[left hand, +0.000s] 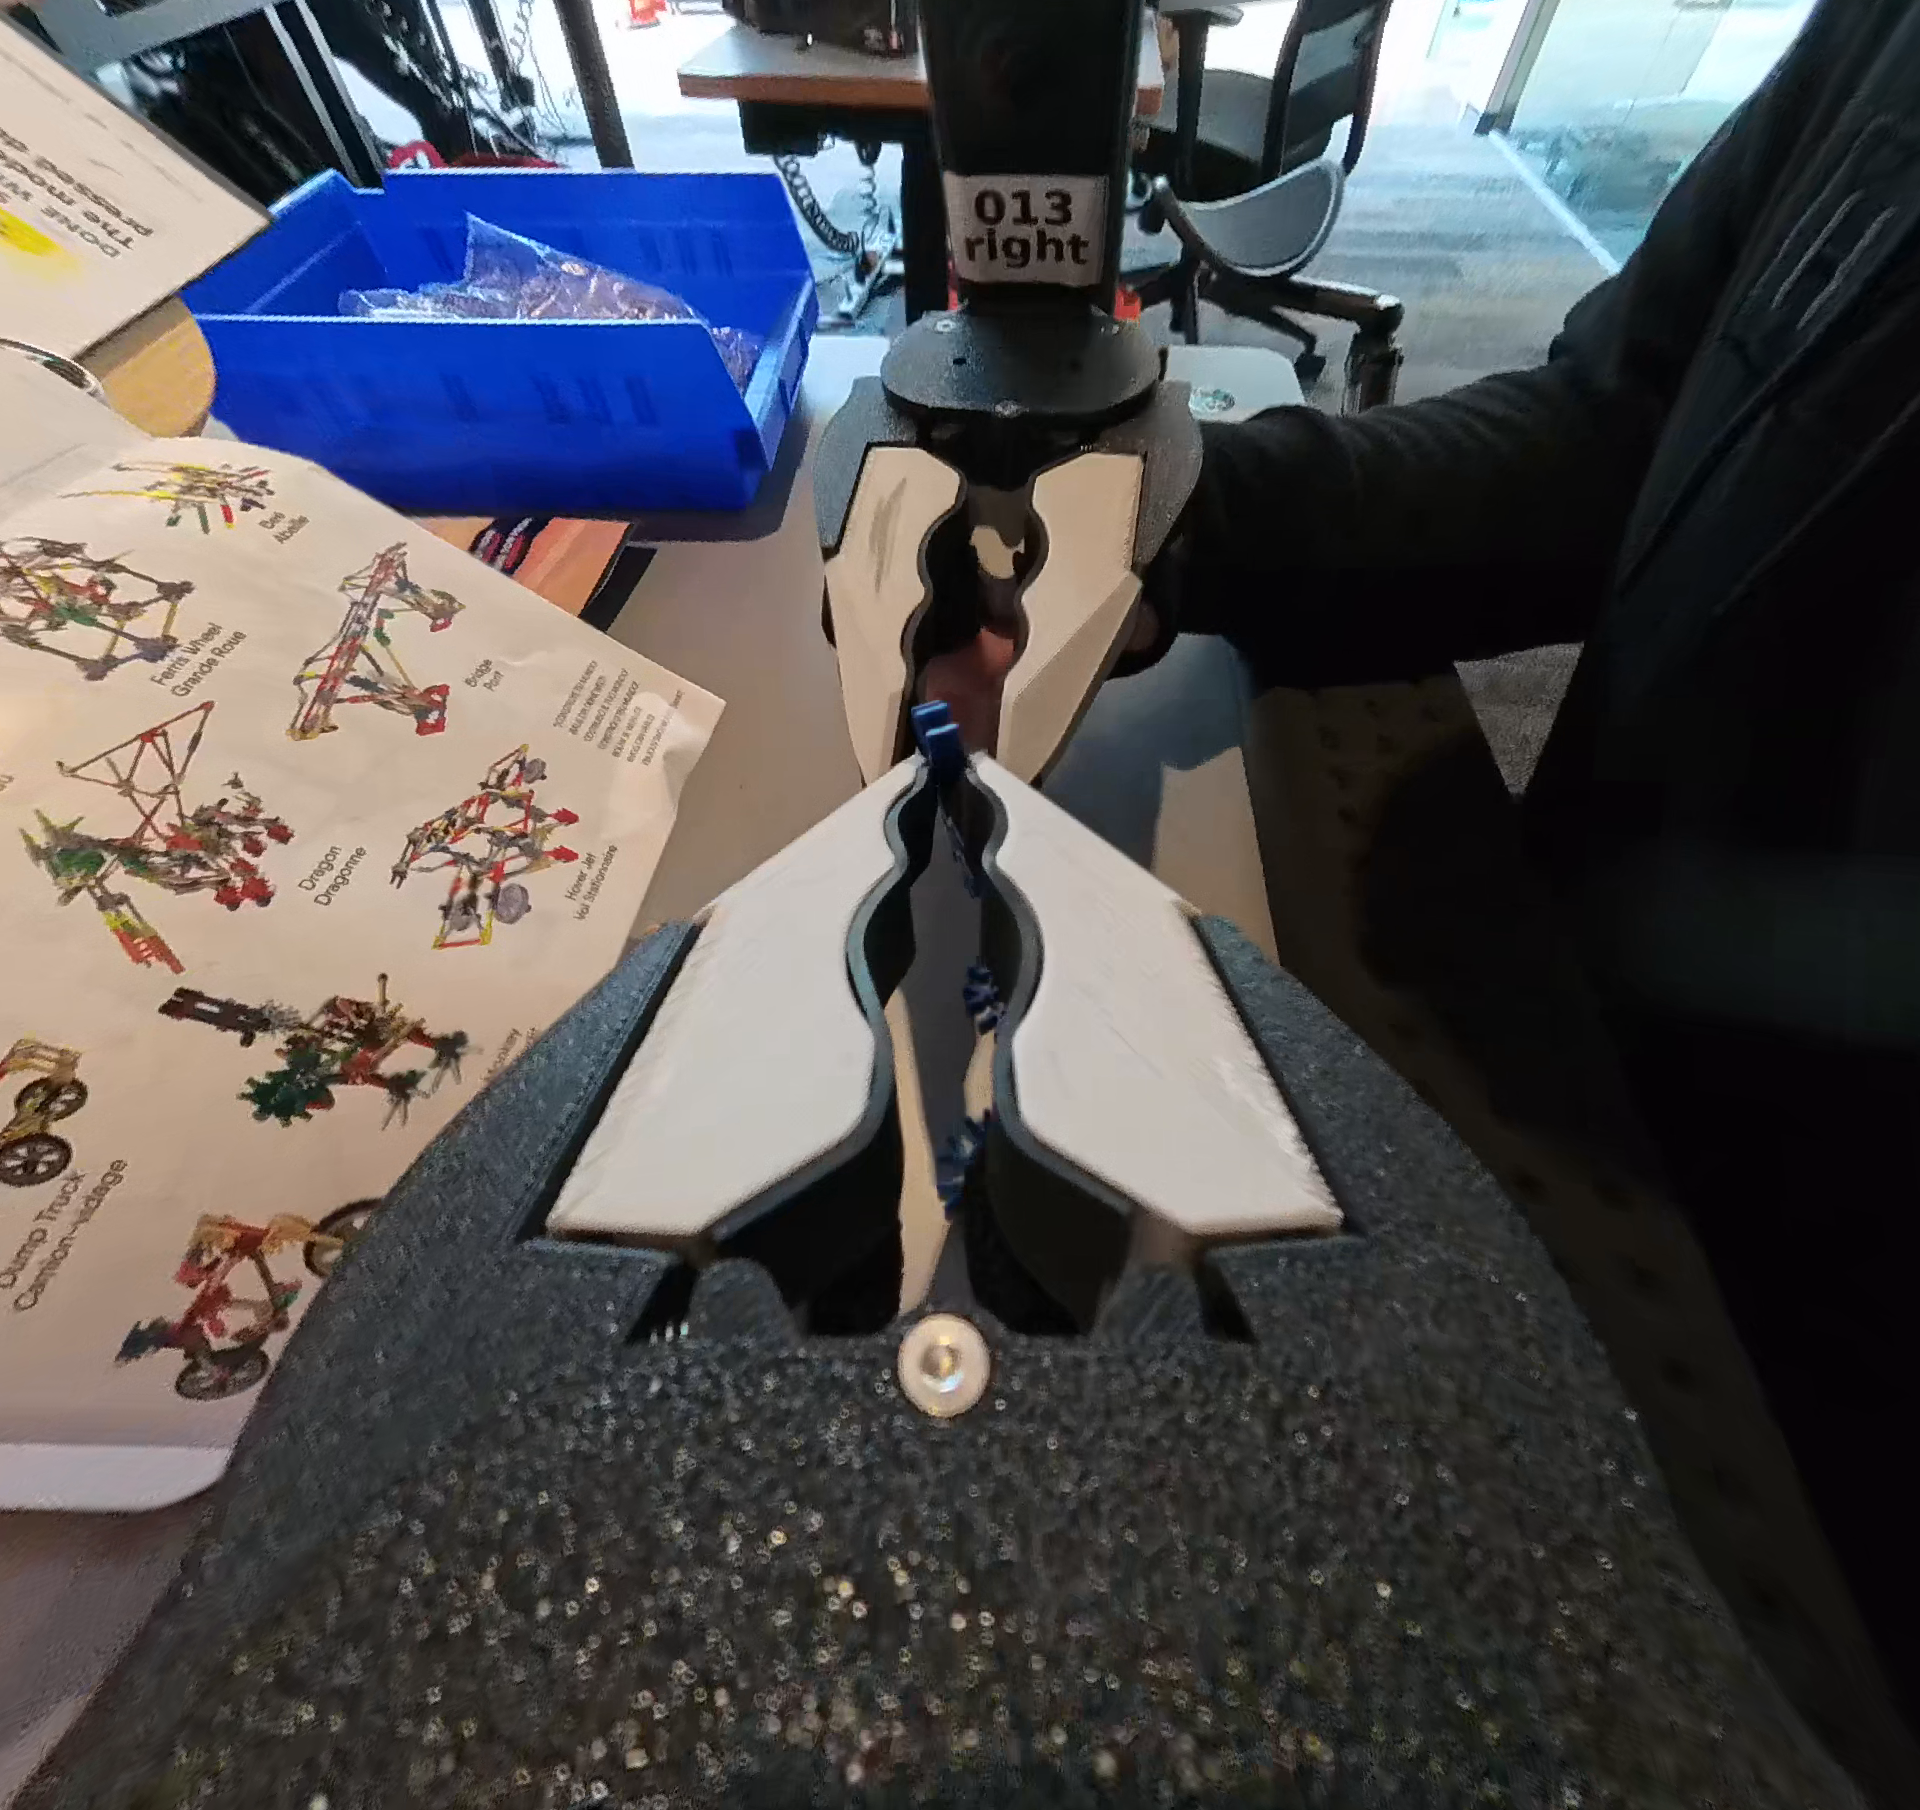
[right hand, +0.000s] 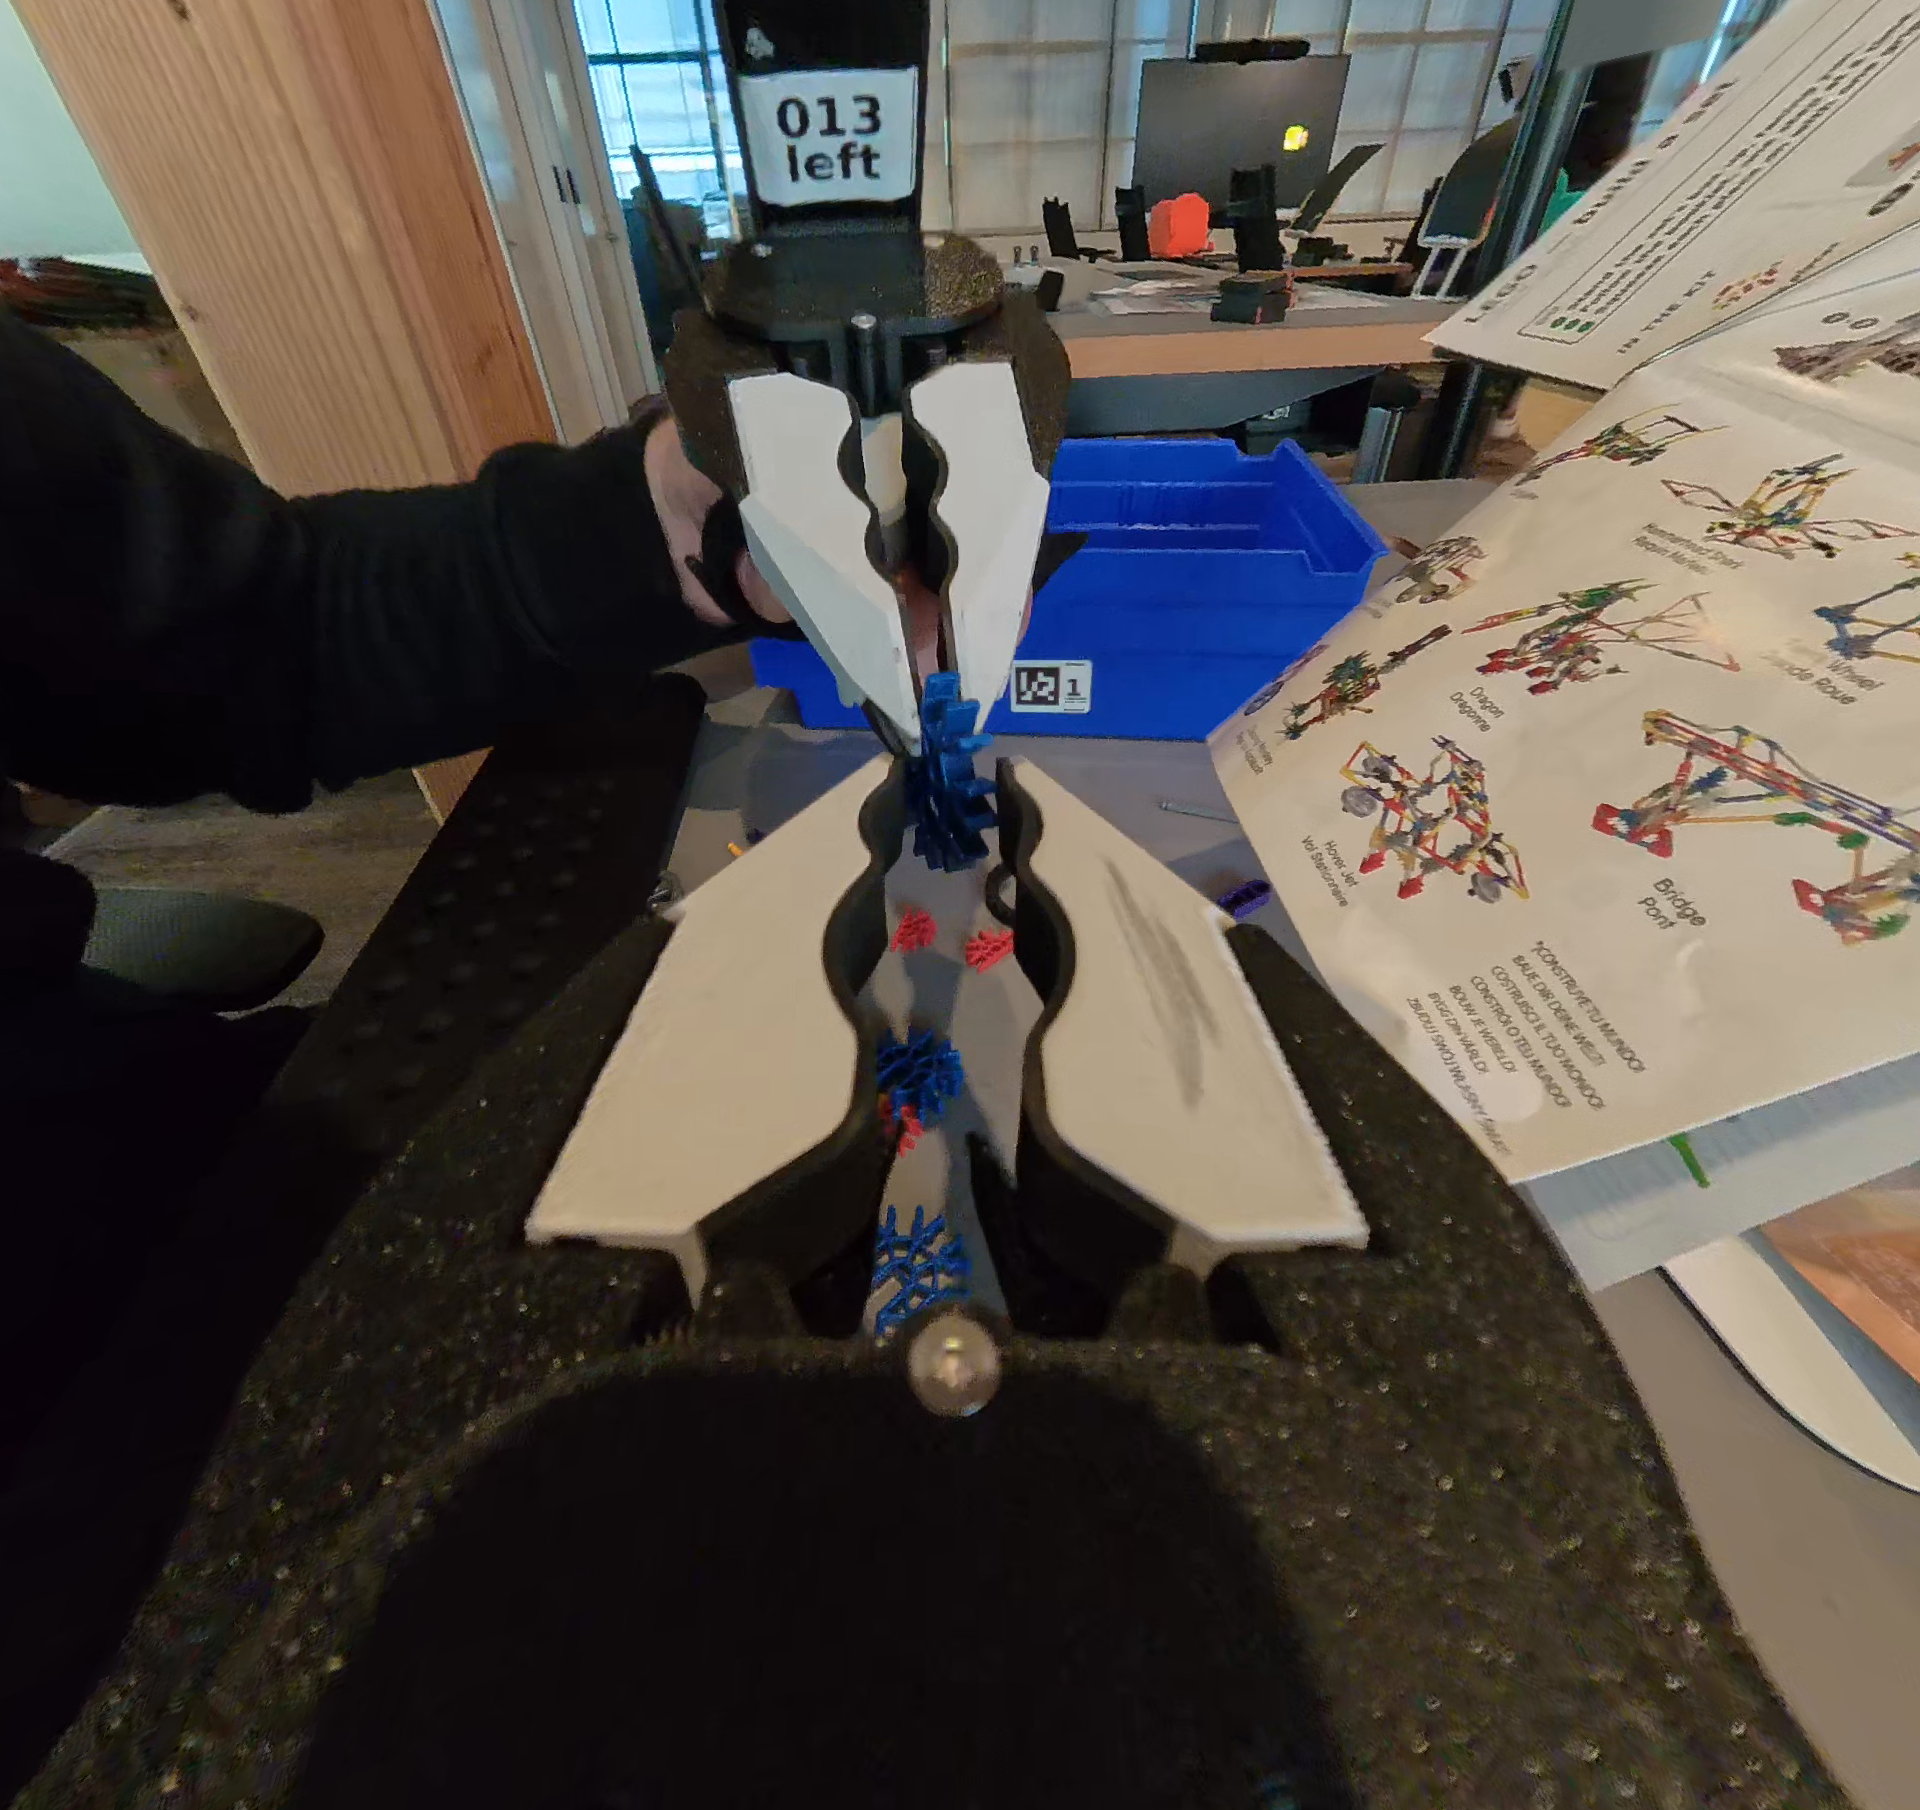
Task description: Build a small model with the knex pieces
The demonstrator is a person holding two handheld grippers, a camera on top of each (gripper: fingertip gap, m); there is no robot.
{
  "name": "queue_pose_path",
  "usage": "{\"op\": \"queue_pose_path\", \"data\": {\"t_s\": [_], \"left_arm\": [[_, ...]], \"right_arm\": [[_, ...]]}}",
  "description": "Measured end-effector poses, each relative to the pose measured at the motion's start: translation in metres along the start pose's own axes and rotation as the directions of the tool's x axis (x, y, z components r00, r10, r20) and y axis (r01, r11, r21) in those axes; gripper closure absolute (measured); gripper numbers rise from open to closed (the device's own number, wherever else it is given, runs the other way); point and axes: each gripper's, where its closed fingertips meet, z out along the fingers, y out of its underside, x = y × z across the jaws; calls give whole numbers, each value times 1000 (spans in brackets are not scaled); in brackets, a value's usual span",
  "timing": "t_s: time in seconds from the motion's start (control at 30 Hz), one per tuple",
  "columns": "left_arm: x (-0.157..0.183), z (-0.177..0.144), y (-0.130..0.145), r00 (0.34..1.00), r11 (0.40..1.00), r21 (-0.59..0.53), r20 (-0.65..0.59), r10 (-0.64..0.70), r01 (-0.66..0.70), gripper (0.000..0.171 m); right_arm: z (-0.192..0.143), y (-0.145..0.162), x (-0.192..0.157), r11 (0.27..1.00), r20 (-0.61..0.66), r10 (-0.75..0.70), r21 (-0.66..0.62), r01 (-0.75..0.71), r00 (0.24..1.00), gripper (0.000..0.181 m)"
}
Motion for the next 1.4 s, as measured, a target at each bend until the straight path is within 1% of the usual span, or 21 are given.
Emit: {"op": "queue_pose_path", "data": {"t_s": [0.2,0.3,0.73,1.0,1.1,1.2,1.4], "left_arm": [[-5,1,-4,999,996,82,-27,-17,19,168],[-7,3,-1,999,996,90,-26,-22,24,168],[-3,3,-1,994,985,161,-91,-54,69,168],[-4,3,-1,991,980,179,-108,-72,91,168],[-4,2,-2,991,978,187,-113,-74,95,168],[-4,2,-1,990,977,188,-114,-77,97,168],[-3,2,0,988,975,193,-127,-85,108,168]], "right_arm": [[-2,-2,5,999,-12,31,25,-30,999,164],[-1,-3,4,999,-5,36,27,-36,999,157],[-1,-2,2,1000,-3,1,23,-1,1000,165],[-1,-2,2,1000,-6,6,23,-6,1000,165],[0,-1,0,999,17,40,22,-40,999,162],[1,2,1,1000,2,15,2,-15,1000,163],[0,3,2,1000,-6,-2,-5,2,1000,171]]}}
